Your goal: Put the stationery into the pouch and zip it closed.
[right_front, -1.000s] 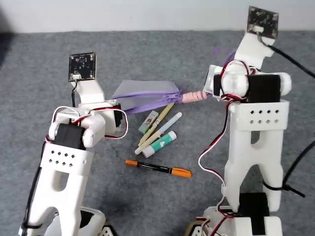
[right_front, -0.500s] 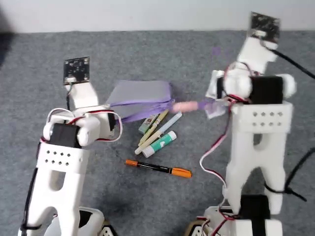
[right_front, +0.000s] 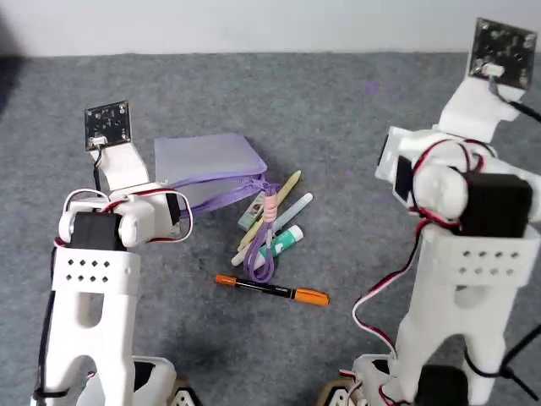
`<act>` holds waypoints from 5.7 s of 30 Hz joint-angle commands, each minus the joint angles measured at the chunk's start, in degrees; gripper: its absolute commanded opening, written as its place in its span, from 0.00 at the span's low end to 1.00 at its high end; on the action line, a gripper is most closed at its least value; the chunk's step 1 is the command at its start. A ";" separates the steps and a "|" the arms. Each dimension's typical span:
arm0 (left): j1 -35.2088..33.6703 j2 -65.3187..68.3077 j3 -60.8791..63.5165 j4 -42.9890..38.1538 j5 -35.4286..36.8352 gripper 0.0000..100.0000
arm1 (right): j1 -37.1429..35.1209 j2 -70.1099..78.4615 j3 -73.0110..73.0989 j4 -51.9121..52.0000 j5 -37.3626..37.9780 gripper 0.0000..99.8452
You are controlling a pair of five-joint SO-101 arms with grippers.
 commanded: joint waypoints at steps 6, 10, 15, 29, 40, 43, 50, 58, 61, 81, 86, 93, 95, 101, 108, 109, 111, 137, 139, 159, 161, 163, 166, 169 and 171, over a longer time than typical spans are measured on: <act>-0.44 -0.09 -7.52 3.78 -0.26 0.01 | -1.36 -11.65 19.16 2.24 14.59 0.08; -0.79 0.00 -10.68 3.43 -0.26 0.01 | -7.16 -14.81 32.53 2.15 14.77 0.08; -2.20 0.00 -13.76 3.43 -0.26 0.01 | -14.55 -14.37 42.81 -0.31 15.21 0.08; -8.88 0.09 -14.11 3.34 2.64 0.01 | -30.11 -5.93 54.42 -12.09 29.36 0.25; -8.97 0.09 -14.11 3.34 2.64 0.01 | -41.80 9.01 55.56 -26.68 29.27 0.25; -8.97 0.09 -14.02 3.34 2.64 0.01 | -42.86 13.05 55.56 -30.73 29.27 0.25; -8.97 0.09 -14.02 3.52 2.64 0.01 | -43.47 19.91 55.56 -36.35 29.27 0.25; -8.88 0.09 -14.02 3.43 2.73 0.01 | -43.21 27.21 55.47 -38.73 29.63 0.25; -8.79 0.09 -14.02 3.43 2.73 0.01 | -43.12 28.97 55.47 -38.90 29.63 0.18; -8.70 0.09 -14.02 3.43 2.73 0.01 | -43.12 12.18 55.82 -17.10 20.48 0.01; -8.70 0.09 -14.02 3.34 2.73 0.01 | -43.12 0.40 55.82 -9.71 17.49 0.01; -8.62 0.09 -14.02 3.34 5.10 0.01 | -43.12 -15.69 55.82 -5.32 8.18 0.01; -8.62 0.09 -14.02 3.34 5.10 0.01 | -43.12 -18.86 55.82 -5.32 5.01 0.01; -8.62 0.09 -14.02 3.34 5.10 0.01 | -43.12 -25.10 55.03 -12.70 2.55 0.01; -8.62 0.09 -14.11 3.34 5.10 0.01 | -43.12 -30.11 54.95 -41.80 0.35 0.01; -8.62 0.09 -14.11 3.34 5.10 0.01 | -43.12 -29.76 54.95 -44.88 0.35 0.01; -8.62 0.09 -14.11 3.34 5.10 0.01 | -43.12 -28.79 54.95 -50.07 0.35 0.01; -8.62 0.09 -14.02 3.25 6.68 0.01 | -43.03 -3.30 54.42 -102.37 6.15 0.01; -8.62 0.09 -14.02 3.25 6.68 0.01 | -43.21 -3.30 52.48 -102.99 6.15 0.01; -8.62 0.09 -13.93 0.26 6.68 0.01 | -43.38 5.93 39.82 -99.74 4.04 0.01; -8.62 0.09 -13.93 0.26 6.68 0.01 | -43.30 7.43 39.82 -100.26 4.04 0.01; -8.62 0.09 -13.93 0.35 6.68 0.01 | -43.30 8.40 39.82 -101.23 4.04 0.01; -8.62 0.09 -13.93 0.44 6.68 0.01 | -43.30 9.19 39.82 -103.60 4.04 0.01; -8.62 0.09 -13.93 0.35 6.68 0.01 | -43.38 9.54 40.09 -103.69 3.96 0.01; -8.62 0.09 -13.93 0.26 6.68 0.01 | -43.30 10.33 40.26 -103.69 3.96 0.01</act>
